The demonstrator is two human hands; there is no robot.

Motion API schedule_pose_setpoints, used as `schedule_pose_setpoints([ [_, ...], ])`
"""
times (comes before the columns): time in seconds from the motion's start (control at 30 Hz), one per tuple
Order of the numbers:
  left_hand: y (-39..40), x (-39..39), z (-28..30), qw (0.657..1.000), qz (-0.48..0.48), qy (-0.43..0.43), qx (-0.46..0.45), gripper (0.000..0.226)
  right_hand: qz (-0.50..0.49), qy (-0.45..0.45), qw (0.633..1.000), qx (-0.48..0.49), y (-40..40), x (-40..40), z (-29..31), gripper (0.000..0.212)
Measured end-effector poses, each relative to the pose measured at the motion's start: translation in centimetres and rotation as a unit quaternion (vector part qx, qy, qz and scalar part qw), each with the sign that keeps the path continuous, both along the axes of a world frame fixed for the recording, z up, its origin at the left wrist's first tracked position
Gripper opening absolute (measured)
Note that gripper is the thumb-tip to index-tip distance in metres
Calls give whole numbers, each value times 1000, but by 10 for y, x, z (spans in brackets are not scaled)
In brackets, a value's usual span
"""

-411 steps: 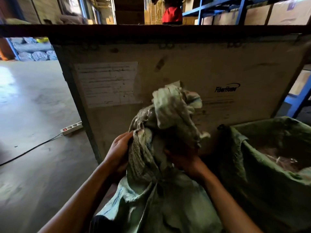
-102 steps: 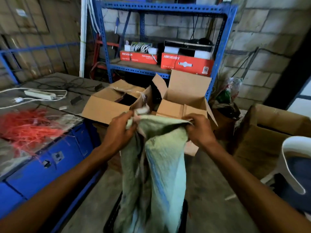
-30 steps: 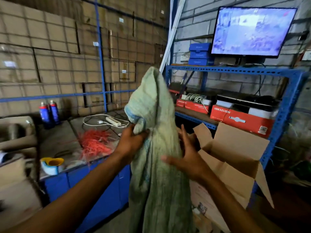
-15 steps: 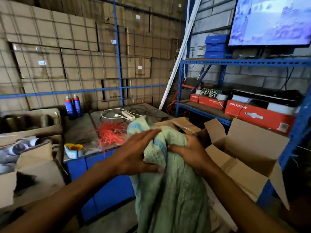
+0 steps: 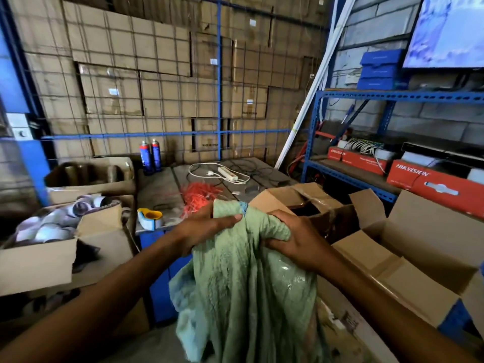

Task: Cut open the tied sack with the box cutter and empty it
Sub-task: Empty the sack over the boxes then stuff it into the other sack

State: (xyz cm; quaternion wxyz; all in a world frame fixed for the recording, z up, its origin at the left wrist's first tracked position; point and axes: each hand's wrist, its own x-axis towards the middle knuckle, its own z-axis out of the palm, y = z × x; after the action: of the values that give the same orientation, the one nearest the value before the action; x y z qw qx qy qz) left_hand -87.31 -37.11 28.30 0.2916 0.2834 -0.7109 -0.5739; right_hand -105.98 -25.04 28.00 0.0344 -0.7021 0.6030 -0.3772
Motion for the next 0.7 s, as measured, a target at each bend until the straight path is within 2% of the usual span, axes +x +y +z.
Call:
schedule_pose_setpoints([
  [0.07,0,12,3,983,61,-7,-175,68,-14,-36,999,16,-14,3,-5,32],
  [0.1,1,21,4,952,67,-42,-295,83,-15,-63,997,37,-20,5,-6,29],
  [0.13,3,29,4,900,49,-107,-419,99,-6,-106,992,69,-26,8,-5,26],
  [0.17,4,36,3,830,24,-178,-528,113,14,-162,981,104,-31,11,-4,25],
  [0.2,4,42,-2,766,-8,-242,-596,121,34,-221,965,137,-37,15,-2,25],
  [0.23,2,43,-11,731,-34,-283,-620,125,47,-270,947,167,-41,18,0,24],
  [0.27,-2,45,-20,729,-47,-297,-615,124,55,-301,932,196,-46,22,2,21],
  [0.33,-17,49,-37,749,-35,-255,-610,108,66,-317,914,245,-54,34,5,19],
  [0.4,-30,57,-39,778,-14,-194,-597,84,67,-281,921,262,-58,47,9,25],
  [0.43,-36,64,-38,803,-12,-162,-574,77,53,-234,936,258,-59,53,12,35],
  [0.53,-54,80,-26,890,-61,-60,-449,51,-51,-3,982,182,-48,72,20,86],
  [0.6,-67,84,-18,925,-78,-20,-371,29,-49,95,986,129,-31,89,23,103],
  [0.7,-70,83,-2,968,-104,13,-230,18,-34,199,965,167,-25,116,8,120],
])
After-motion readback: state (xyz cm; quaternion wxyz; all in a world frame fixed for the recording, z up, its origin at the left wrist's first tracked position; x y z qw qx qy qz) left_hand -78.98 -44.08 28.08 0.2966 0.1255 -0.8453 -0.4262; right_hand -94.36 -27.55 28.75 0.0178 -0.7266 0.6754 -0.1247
